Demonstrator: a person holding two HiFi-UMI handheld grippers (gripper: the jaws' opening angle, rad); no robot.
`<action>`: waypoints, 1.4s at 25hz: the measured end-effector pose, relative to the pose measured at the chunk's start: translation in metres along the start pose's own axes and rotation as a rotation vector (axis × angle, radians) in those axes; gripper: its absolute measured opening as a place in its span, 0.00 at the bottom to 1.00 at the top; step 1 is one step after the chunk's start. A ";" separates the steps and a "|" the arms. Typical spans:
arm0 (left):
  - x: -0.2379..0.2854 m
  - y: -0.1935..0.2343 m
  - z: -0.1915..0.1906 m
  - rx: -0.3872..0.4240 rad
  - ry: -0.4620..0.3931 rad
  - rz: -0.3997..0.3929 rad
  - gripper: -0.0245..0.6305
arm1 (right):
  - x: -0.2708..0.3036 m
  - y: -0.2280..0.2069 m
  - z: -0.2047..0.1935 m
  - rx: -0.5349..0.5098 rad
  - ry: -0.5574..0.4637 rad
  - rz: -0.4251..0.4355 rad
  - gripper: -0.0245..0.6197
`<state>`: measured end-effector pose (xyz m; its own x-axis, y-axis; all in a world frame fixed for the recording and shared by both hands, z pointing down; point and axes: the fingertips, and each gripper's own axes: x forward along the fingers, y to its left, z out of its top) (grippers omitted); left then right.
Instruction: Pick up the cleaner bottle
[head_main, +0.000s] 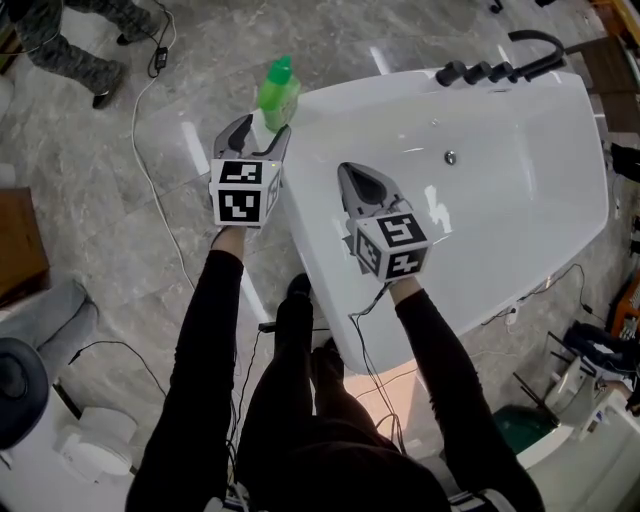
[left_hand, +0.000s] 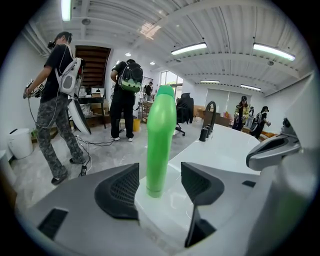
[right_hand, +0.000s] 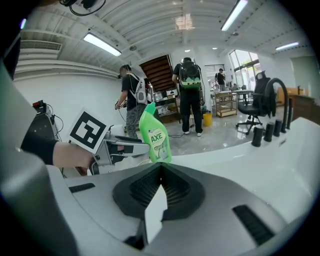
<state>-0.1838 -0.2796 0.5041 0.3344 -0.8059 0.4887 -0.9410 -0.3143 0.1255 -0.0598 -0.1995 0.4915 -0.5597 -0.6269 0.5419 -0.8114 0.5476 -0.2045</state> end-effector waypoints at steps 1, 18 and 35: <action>0.004 0.000 -0.001 0.001 0.005 -0.004 0.44 | 0.001 -0.001 -0.001 0.001 0.000 -0.002 0.04; 0.057 0.007 -0.009 0.058 0.042 -0.018 0.45 | 0.019 -0.010 -0.016 0.018 0.012 -0.008 0.04; 0.074 0.007 -0.004 0.098 0.008 0.023 0.36 | 0.019 -0.016 -0.032 0.040 0.031 -0.012 0.04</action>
<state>-0.1656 -0.3393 0.5441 0.3122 -0.8096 0.4972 -0.9385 -0.3439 0.0292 -0.0520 -0.2026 0.5311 -0.5452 -0.6155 0.5692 -0.8243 0.5172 -0.2302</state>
